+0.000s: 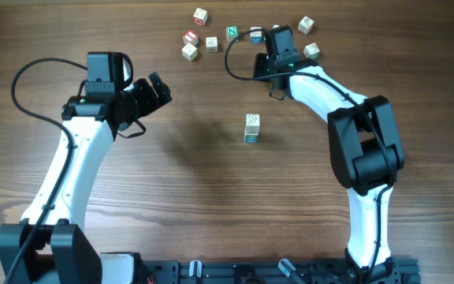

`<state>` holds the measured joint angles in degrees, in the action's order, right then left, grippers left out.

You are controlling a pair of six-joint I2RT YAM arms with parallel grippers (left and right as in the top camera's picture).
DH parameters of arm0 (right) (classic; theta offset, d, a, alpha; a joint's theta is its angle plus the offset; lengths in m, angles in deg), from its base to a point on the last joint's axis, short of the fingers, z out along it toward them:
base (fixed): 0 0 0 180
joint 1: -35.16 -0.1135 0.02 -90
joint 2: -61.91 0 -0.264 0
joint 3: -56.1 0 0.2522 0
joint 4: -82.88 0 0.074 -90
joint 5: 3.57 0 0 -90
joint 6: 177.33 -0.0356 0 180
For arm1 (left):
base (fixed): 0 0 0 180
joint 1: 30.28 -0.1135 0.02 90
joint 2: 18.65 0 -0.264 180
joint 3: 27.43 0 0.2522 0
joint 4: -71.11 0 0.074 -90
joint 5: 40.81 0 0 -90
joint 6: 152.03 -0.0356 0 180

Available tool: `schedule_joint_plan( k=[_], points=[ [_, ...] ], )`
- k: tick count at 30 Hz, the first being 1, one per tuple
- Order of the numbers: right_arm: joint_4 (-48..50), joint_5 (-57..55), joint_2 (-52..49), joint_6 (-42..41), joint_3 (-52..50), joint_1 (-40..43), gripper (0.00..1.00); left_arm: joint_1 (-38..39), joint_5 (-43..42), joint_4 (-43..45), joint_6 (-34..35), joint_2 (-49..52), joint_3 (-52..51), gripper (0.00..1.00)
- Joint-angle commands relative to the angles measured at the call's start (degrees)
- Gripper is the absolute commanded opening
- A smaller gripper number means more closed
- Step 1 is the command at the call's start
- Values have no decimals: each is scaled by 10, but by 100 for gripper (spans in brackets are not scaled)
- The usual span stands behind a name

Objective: Form a tower
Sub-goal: 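Carry the A block over the stack and lower it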

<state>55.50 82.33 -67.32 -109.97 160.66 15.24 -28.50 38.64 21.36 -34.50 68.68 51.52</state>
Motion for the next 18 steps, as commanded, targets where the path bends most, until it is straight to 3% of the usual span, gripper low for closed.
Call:
schedule_joint_plan(
  k=[1, 10, 18],
  points=[
    [5, -10, -7, 2, 7, 0, 37, -1, 1, 2, -1, -1, -3, 100],
    [-16, -10, 16, 30, 9, 0, 31, -1, 1, 2, -1, -1, -3, 100],
    [-191, -10, 232, 30, 9, -5, 28, -1, 1, 2, -1, -1, -3, 100]
  ],
)
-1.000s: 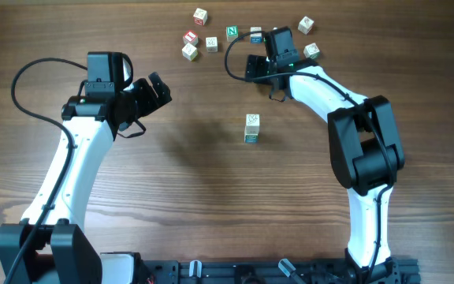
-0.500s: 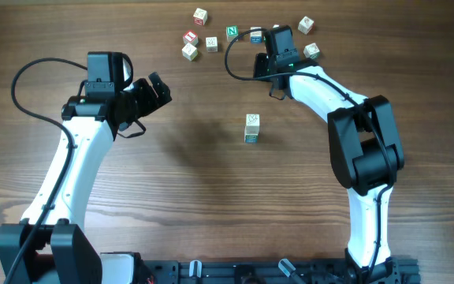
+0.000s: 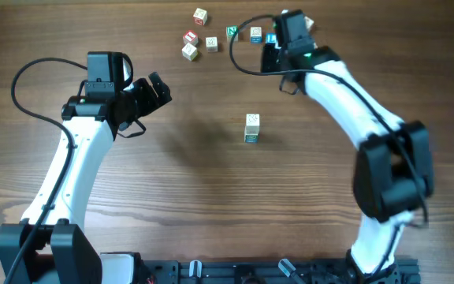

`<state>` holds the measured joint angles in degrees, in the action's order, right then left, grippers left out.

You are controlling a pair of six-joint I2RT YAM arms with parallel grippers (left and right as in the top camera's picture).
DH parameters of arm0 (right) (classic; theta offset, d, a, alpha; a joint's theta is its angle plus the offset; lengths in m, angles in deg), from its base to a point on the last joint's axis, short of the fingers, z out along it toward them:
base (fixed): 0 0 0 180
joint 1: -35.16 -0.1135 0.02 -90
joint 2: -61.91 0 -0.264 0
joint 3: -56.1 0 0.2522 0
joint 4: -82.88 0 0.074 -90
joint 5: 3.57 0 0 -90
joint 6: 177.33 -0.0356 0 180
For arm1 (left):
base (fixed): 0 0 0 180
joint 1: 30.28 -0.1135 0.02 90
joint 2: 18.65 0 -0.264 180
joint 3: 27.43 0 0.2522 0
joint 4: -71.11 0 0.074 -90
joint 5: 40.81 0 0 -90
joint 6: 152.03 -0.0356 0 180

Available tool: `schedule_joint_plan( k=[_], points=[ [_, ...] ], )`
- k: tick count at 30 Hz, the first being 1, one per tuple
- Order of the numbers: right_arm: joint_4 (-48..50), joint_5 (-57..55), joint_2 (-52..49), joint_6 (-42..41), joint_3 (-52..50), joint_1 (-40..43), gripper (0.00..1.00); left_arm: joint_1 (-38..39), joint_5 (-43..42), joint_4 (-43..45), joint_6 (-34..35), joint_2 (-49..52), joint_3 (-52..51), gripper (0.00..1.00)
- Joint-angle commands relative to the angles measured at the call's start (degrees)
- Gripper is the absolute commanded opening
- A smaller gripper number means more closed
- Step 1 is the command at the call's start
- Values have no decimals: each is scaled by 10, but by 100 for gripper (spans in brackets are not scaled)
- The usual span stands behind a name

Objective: Form a tower
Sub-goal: 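Carry the A block over the stack and lower it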

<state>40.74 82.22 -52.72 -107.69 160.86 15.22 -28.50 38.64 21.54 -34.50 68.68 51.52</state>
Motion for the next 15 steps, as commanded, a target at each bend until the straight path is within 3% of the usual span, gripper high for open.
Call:
schedule_joint_plan(
  k=[1, 5, 8, 15],
  points=[
    [-75, -9, 113, 5, 7, -7, 28, -1, 1, 0, -1, -1, -3, 100],
    [-233, -8, 209, -74, 7, -39, 27, -1, 1, 0, -1, -1, -3, 100],
    [-281, -3, 211, -99, 4, -84, 27, -1, 1, 0, -1, -1, -3, 100],
    [-276, -79, 211, -178, -36, -187, 26, -1, 1, 0, -1, -1, -3, 100]
  ],
)
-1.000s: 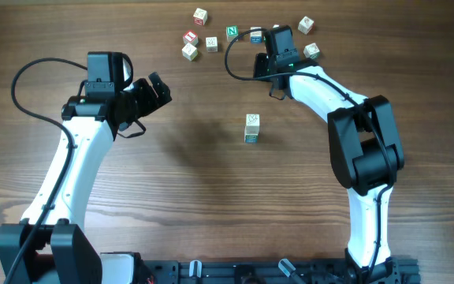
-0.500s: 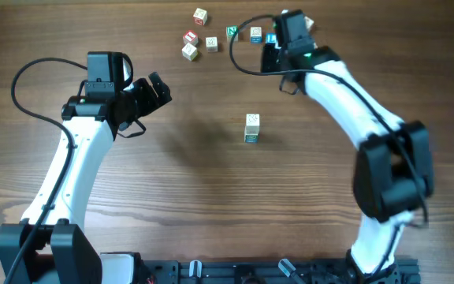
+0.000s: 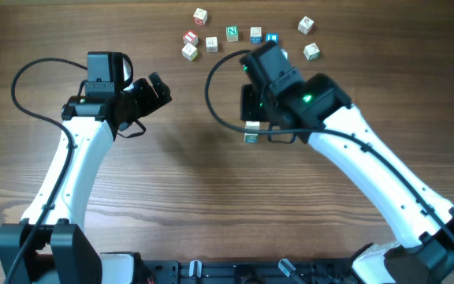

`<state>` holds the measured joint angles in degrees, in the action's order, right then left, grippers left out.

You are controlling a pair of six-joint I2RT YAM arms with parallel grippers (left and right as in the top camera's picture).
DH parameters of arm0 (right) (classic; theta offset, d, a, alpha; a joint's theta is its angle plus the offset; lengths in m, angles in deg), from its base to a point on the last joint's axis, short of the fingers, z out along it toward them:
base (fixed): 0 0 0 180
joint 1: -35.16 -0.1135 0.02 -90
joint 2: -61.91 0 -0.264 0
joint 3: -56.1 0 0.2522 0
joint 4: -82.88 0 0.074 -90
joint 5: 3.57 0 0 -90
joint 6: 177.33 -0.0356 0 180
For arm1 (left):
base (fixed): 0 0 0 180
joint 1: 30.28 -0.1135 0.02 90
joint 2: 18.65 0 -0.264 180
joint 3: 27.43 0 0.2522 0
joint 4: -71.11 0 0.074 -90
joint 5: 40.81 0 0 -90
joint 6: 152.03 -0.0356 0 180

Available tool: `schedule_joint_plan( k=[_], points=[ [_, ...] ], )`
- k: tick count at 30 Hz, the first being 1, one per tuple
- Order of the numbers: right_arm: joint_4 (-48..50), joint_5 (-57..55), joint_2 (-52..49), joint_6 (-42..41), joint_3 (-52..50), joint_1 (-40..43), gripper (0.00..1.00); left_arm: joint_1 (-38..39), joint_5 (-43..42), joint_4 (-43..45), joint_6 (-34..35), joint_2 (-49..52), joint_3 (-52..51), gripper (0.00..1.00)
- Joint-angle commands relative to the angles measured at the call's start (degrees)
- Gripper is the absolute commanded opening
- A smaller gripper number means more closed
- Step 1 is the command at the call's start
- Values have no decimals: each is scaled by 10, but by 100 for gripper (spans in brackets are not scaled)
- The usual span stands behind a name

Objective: Form a tower
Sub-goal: 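Carry the A block over the stack and lower it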

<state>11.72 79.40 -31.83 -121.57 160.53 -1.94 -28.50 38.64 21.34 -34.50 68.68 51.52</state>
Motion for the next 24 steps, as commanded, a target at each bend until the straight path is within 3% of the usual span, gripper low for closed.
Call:
schedule_joint_plan(
  k=[1, 8, 17, 24],
  points=[
    [32, -52, 2, -39, -54, -17, 26, -1, 1, 2, -1, -1, -3, 100],
    [103, -57, 0, -48, -113, -17, 26, -1, 1, 2, -1, -1, -3, 100],
    [110, -67, -32, -49, -114, -17, 25, -1, 1, 2, -1, -1, -3, 100],
    [111, -67, -36, -49, -114, -17, 31, -1, 1, 2, -1, -1, -3, 100]
  ],
)
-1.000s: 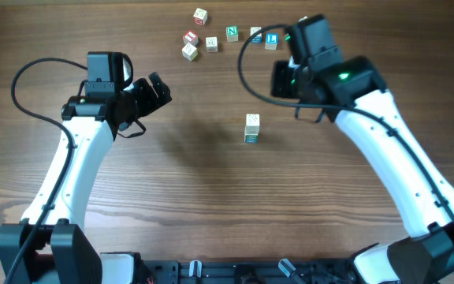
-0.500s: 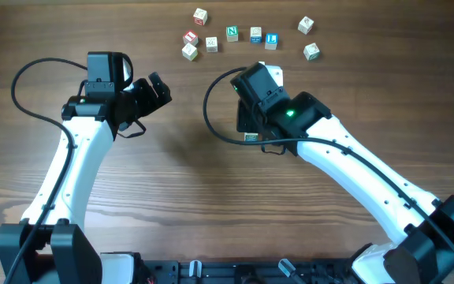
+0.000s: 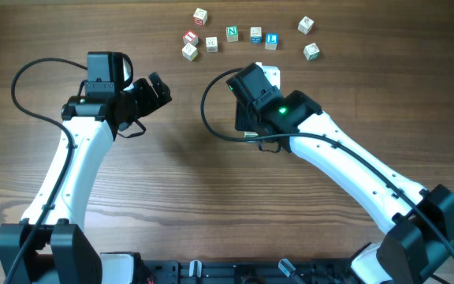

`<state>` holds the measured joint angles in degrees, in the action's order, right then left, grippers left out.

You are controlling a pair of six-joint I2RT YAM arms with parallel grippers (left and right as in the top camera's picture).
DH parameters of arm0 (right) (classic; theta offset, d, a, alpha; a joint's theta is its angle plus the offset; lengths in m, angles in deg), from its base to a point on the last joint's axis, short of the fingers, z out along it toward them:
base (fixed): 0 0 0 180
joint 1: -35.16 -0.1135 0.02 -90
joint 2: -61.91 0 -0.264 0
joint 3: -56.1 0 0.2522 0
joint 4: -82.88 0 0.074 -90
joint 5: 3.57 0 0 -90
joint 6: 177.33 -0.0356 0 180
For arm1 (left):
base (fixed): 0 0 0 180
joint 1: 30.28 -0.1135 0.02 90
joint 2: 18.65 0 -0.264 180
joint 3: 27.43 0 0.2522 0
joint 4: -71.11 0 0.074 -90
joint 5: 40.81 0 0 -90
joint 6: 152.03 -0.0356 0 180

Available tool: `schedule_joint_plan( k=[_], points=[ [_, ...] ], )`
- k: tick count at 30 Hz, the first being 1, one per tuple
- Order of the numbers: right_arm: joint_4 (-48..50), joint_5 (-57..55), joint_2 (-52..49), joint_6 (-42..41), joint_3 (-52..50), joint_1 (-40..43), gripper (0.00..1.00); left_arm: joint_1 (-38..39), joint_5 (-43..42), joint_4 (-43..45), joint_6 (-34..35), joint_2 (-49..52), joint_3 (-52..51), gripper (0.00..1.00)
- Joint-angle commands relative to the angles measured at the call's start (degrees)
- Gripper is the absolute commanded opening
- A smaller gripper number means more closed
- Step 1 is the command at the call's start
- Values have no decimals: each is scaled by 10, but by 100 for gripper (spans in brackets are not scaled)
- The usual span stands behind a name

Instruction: Form a tower

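The small tower of stacked blocks stands mid-table; only a sliver of its base [image 3: 250, 136] shows. My right arm's wrist [image 3: 263, 99] hangs directly over it and hides the rest of the stack, along with the right gripper's fingers and anything between them. Several loose letter blocks lie in a row at the far edge, among them a green one [image 3: 232, 32], a blue one [image 3: 271, 38] and a red one [image 3: 190, 36]. My left gripper [image 3: 157, 89] hovers far left of the tower, open and holding nothing.
Two more loose blocks [image 3: 306, 25] [image 3: 312, 51] lie at the far right of the row. The right arm's black cable [image 3: 211, 102] loops out to the left of the tower. The left arm [image 3: 69, 158] stretches along the left side.
The right wrist has shifted slightly toward the far edge and left. It now covers almost the whole tower, which showed partly before. The loose blocks and the left arm are unchanged.
The right gripper was first among the loose blocks at the far edge, over the middle of the row, then slightly further right there. Then it was near the tower in mid-table, and now it sits directly over it. The left arm stayed still throughout.
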<state>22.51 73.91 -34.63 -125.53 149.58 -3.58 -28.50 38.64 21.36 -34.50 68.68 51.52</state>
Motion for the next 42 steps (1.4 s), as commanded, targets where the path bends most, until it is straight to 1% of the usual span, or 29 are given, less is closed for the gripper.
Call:
schedule_joint_plan(
  k=[1, 7, 8, 10, 19, 21, 24, 29, 33, 36, 40, 42],
  points=[
    [3, -12, -8, -9, -4, 0, 31, -1, 1, 2, -1, -1, -3, 100],
    [3, -12, -8, -9, -5, 0, 33, -1, 1, 2, -1, -1, -3, 100],
    [3, -12, -8, -9, -5, 0, 35, -1, 1, 2, -1, -1, -3, 100],
    [3, -12, -9, -9, -5, 0, 36, -1, 1, 2, -1, -1, -3, 100],
    [4, -12, -12, -9, -5, 0, 38, -1, 1, 2, -1, -1, -3, 100],
    [4, -12, -12, -9, -5, 0, 41, 0, 1, 2, -1, -1, -3, 100],
    [5, -12, -12, -8, -5, 0, 49, -1, 1, 2, -1, -1, -3, 100],
    [-3, 1, -16, -9, -5, 0, 52, -1, 1, 2, -1, -1, -3, 100],
    [-4, 16, -25, -9, -5, 0, 51, -1, 1, 2, -1, -1, -3, 100],
    [-9, 23, -25, -9, -5, 0, 47, -1, 1, 2, -1, -1, -3, 100],
    [-13, 23, -25, -9, -5, 0, 45, -1, 1, 2, -1, -1, -3, 100],
    [-13, 23, -25, -9, -5, 0, 41, -1, 1, 2, -1, -1, -3, 100]
  ],
)
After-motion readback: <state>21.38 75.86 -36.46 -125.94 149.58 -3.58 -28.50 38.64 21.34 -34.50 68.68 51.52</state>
